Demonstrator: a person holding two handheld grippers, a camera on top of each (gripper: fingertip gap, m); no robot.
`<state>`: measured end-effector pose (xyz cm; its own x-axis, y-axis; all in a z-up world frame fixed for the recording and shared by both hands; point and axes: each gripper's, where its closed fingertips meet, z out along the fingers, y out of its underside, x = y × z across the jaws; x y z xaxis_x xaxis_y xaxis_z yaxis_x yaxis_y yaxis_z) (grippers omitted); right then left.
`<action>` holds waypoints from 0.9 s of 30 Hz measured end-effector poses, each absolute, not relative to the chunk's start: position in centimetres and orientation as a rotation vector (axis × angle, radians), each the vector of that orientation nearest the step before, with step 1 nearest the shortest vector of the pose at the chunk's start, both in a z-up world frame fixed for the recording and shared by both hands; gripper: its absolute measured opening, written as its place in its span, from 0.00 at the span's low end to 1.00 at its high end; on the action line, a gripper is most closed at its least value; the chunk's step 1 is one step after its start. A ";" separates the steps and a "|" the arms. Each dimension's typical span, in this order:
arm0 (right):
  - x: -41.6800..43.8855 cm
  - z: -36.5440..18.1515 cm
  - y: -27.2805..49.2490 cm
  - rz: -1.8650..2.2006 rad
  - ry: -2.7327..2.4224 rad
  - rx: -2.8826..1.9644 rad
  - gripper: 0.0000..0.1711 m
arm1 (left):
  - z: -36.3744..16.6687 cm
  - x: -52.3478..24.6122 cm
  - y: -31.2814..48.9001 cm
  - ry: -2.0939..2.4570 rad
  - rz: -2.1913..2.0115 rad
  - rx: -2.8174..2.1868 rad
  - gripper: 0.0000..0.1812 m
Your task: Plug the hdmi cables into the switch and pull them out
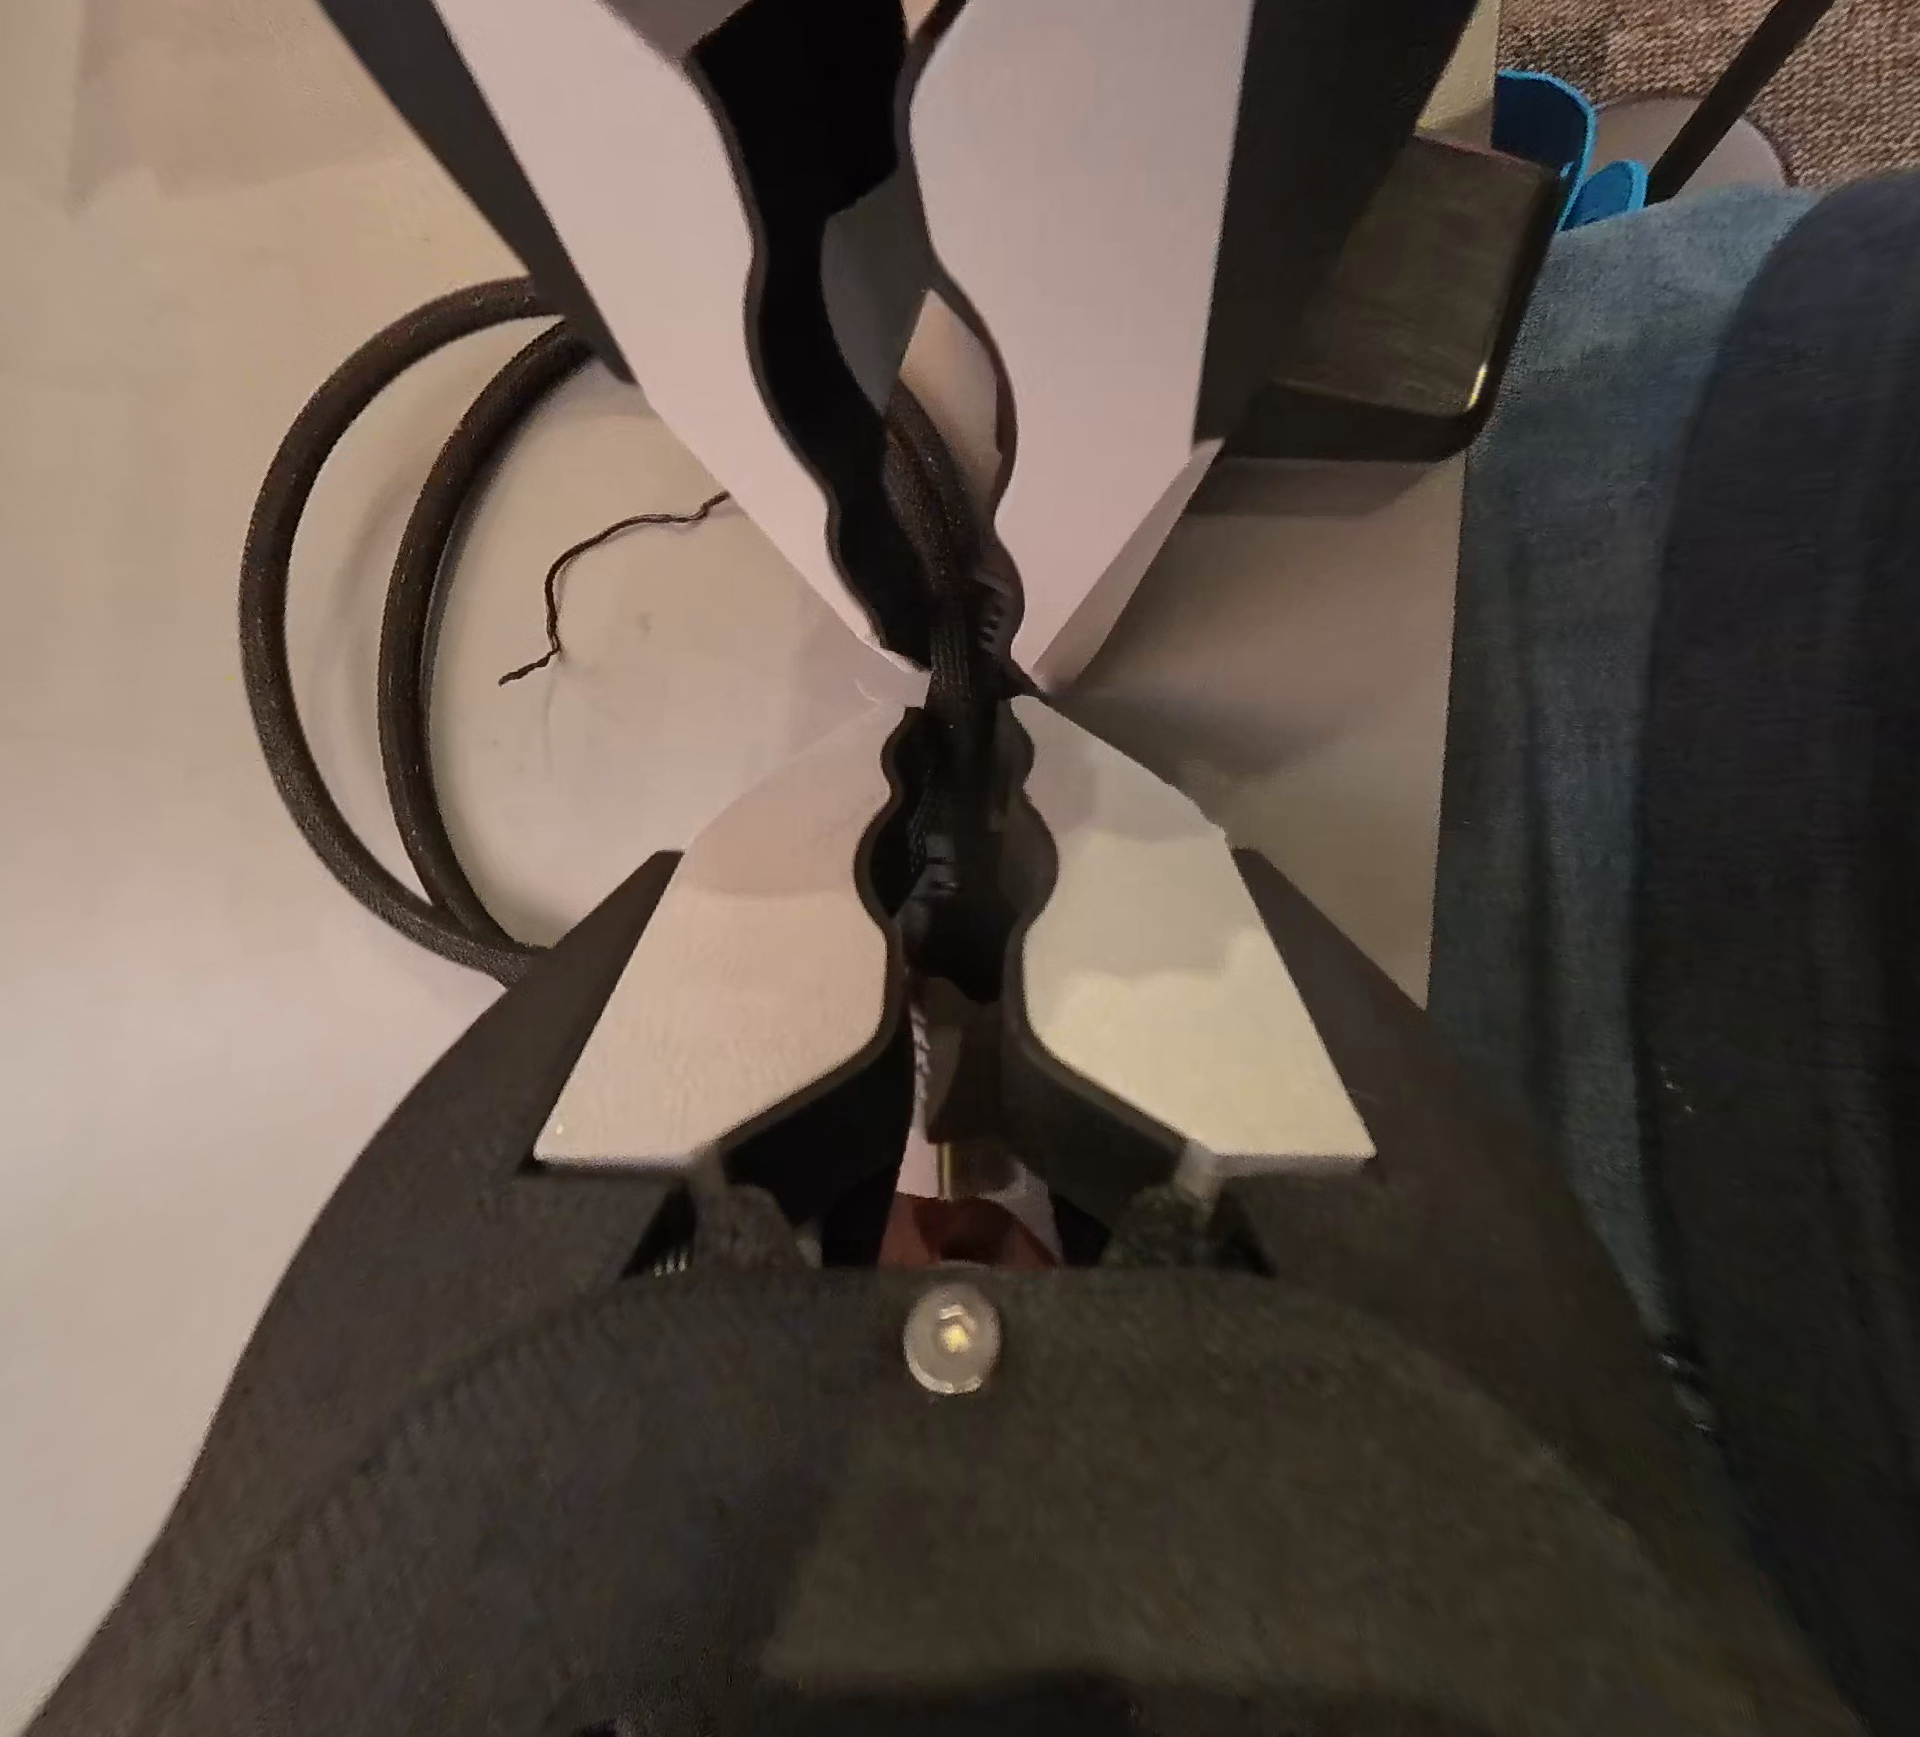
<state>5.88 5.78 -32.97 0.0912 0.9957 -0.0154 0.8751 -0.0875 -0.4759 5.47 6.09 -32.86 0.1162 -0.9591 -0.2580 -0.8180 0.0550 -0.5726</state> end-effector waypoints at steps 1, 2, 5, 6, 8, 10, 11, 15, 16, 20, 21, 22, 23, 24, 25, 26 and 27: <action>5.8 -33.0 5.8 0.490 -1.838 -2.024 0.11 | -32.8 5.5 6.1 1.725 -0.307 -1.792 0.07; 5.8 -33.0 5.8 0.500 -1.830 -2.017 0.11 | -32.8 5.4 6.1 1.724 -0.315 -1.794 0.07; 5.8 -32.8 5.8 0.533 -1.794 -2.001 0.10 | -32.5 4.7 6.4 1.730 -0.311 -1.795 0.13; 5.7 -32.8 5.8 0.555 -1.784 -1.995 0.10 | -32.2 4.3 6.7 1.733 -0.304 -1.789 0.17; 5.6 -32.7 5.5 0.598 -1.788 -1.970 0.10 | -31.9 3.6 6.9 1.759 -0.263 -1.769 0.23; 5.5 -32.6 5.4 0.618 -1.798 -1.942 0.10 | -32.0 3.7 6.4 1.822 -0.248 -1.741 0.25; 5.4 -32.6 5.2 0.624 -1.806 -1.925 0.09 | -32.4 3.7 6.2 1.853 -0.223 -1.732 0.25; 5.4 -32.3 4.5 0.667 -1.846 -1.879 0.09 | -32.4 4.2 6.1 1.873 -0.215 -1.716 0.23; 5.4 -32.2 4.4 0.677 -1.850 -1.868 0.09 | -32.4 4.2 6.0 1.879 -0.221 -1.715 0.21; 5.2 -31.4 3.7 0.733 -1.880 -1.825 0.09 | -32.5 4.4 5.7 1.916 -0.178 -1.657 0.15; 5.2 -31.3 3.6 0.741 -1.890 -1.823 0.09 | -32.4 4.5 5.6 1.927 -0.149 -1.627 0.14; 5.2 -31.3 3.7 0.744 -1.892 -1.823 0.09 | -32.4 4.6 5.6 1.933 -0.131 -1.609 0.13; 5.3 -31.3 3.7 0.751 -1.887 -1.828 0.09 | -32.5 4.7 5.5 1.940 -0.122 -1.599 0.10; 5.3 -31.3 3.8 0.756 -1.882 -1.833 0.09 | -32.6 4.7 5.5 1.948 -0.107 -1.583 0.08; 5.4 -31.3 3.8 0.755 -1.877 -1.835 0.09 | -32.6 4.8 5.7 1.952 -0.072 -1.559 0.07; 5.5 -31.3 3.9 0.749 -1.874 -1.839 0.09 | -32.5 4.8 5.9 1.950 -0.036 -1.541 0.06; 5.6 -31.3 3.8 0.738 -1.881 -1.839 0.09 | -32.5 4.9 6.0 1.947 -0.022 -1.531 0.05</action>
